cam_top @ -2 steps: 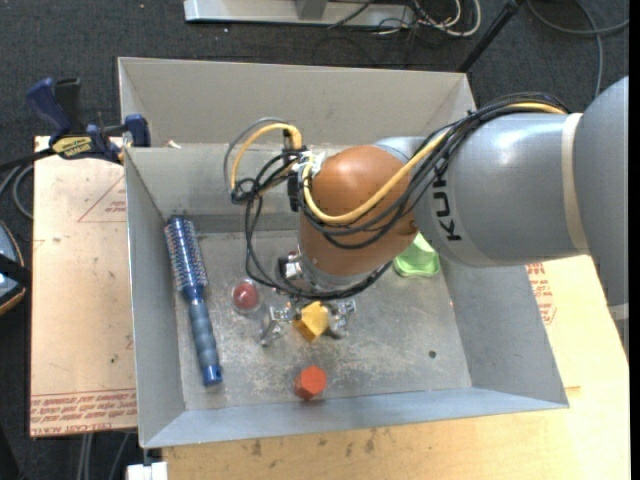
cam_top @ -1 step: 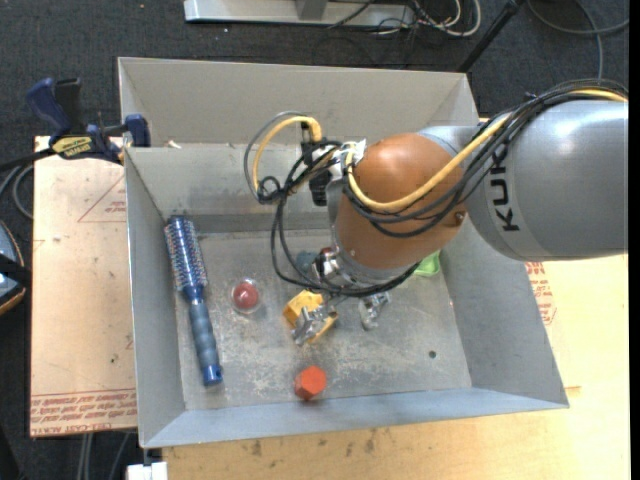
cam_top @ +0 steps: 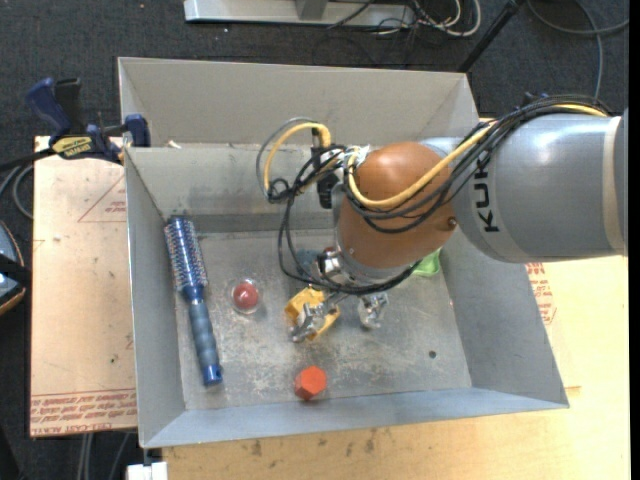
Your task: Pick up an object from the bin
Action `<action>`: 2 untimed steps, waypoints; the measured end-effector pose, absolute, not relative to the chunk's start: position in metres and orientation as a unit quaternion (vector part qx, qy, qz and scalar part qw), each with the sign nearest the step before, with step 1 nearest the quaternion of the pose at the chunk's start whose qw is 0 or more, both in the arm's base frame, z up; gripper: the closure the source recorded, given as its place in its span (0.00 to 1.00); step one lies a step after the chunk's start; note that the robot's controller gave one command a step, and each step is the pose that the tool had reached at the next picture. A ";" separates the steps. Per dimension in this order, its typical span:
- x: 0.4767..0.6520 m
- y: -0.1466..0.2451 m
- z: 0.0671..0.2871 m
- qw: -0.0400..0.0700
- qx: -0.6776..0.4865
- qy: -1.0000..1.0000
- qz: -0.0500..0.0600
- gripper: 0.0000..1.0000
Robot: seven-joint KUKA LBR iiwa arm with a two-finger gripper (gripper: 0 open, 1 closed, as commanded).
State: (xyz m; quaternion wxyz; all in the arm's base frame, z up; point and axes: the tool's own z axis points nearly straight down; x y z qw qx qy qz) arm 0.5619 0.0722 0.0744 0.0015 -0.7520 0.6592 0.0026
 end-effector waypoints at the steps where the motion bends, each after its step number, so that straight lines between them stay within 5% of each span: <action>1: 0.566 0.068 0.078 0.004 -0.752 0.659 -0.004 1.00; 2: 0.567 0.070 0.077 0.002 -0.750 0.661 -0.004 1.00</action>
Offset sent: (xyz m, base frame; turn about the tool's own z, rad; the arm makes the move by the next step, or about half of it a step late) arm 0.0000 0.0000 0.0000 0.0000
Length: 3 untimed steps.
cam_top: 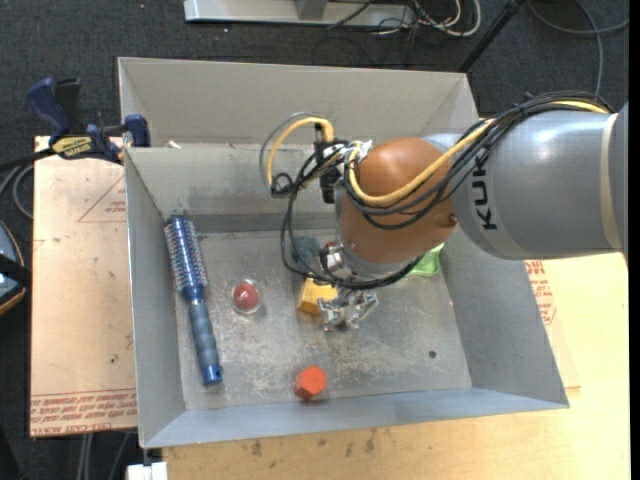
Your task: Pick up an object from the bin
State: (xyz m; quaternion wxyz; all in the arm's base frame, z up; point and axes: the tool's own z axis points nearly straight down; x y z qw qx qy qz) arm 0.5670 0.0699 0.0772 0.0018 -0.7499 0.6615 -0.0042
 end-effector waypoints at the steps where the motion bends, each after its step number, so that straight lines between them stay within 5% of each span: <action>1: 0.581 0.070 0.076 -0.001 -0.746 0.666 0.001 1.00; 2: 0.585 0.069 0.079 0.001 -0.742 0.671 0.001 1.00; 3: 0.591 0.062 0.134 0.004 -0.739 0.674 -0.002 1.00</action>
Offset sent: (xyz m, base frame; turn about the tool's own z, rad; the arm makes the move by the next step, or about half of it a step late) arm 0.0120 -0.0018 -0.0072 0.0060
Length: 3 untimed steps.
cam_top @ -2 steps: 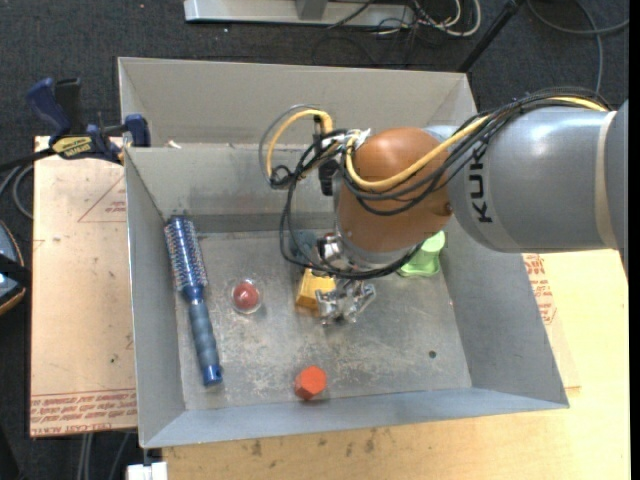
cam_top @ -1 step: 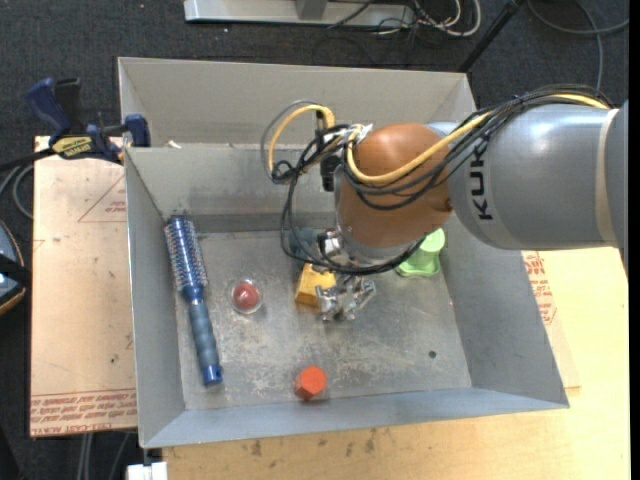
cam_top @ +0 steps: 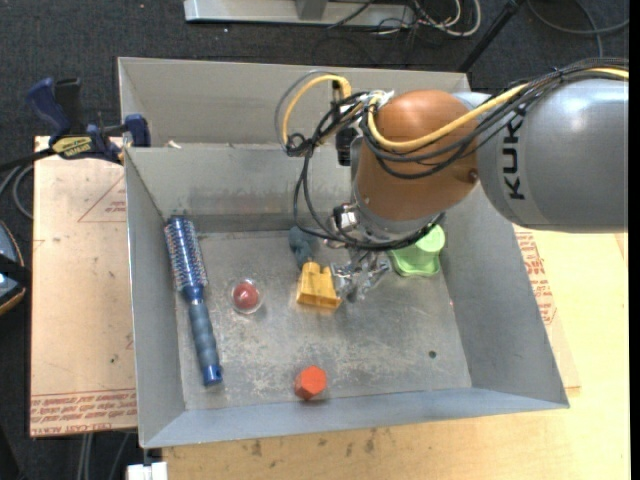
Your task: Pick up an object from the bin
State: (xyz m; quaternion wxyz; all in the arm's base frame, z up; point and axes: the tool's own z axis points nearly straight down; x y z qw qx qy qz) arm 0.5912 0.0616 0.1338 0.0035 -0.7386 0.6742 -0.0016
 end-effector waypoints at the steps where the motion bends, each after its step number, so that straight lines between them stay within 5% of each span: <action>1: 0.524 0.065 0.131 0.000 -0.650 0.760 0.001 1.00; 2: 0.511 0.050 0.096 -0.001 -0.569 0.822 0.002 1.00; 3: 0.495 0.118 0.083 0.001 -0.486 0.874 0.002 1.00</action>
Offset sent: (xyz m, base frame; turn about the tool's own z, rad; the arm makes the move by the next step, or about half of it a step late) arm -0.0661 0.0022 -0.0027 0.2476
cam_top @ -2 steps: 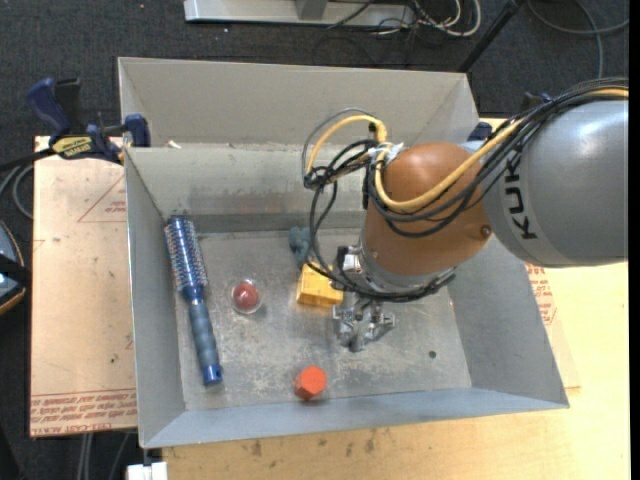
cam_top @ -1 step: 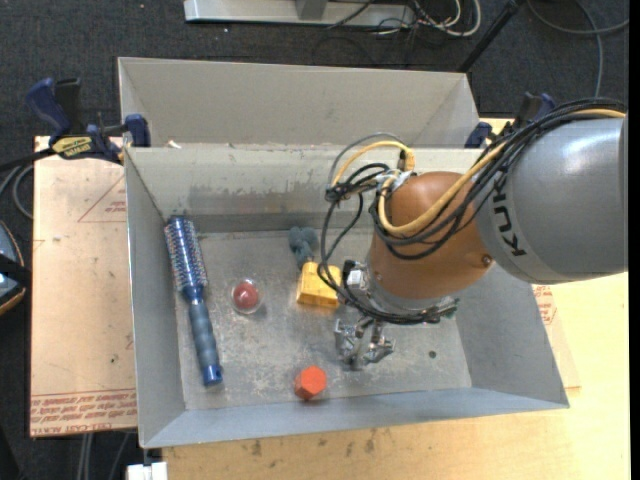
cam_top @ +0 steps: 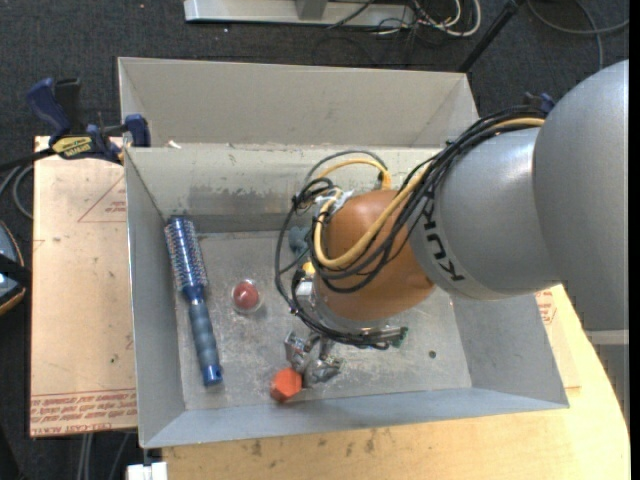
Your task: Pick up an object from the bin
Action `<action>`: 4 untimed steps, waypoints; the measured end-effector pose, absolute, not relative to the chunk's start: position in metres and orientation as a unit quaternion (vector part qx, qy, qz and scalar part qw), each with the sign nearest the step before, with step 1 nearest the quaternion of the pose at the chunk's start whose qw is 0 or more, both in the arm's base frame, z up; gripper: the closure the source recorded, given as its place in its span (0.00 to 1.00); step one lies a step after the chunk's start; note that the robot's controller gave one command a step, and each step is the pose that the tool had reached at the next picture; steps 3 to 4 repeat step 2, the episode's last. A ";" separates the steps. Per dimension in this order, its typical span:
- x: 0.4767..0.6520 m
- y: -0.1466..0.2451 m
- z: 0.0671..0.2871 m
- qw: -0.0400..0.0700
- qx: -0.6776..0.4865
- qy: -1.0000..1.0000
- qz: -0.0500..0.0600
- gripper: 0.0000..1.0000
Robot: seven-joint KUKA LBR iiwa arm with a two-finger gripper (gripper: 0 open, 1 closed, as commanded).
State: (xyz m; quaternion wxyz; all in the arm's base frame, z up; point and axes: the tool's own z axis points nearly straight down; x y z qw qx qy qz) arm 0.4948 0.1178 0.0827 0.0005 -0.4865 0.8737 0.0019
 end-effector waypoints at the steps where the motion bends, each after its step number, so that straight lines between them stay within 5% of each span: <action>1: 0.495 0.116 0.083 0.001 -0.486 0.874 0.001 0.00; 2: 0.482 0.147 0.075 0.004 -0.626 0.780 -0.002 0.00; 4: 0.482 0.147 0.075 0.004 -0.626 0.780 -0.002 0.00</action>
Offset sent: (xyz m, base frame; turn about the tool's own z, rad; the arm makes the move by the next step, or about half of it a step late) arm 0.0000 0.0000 0.0000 0.0000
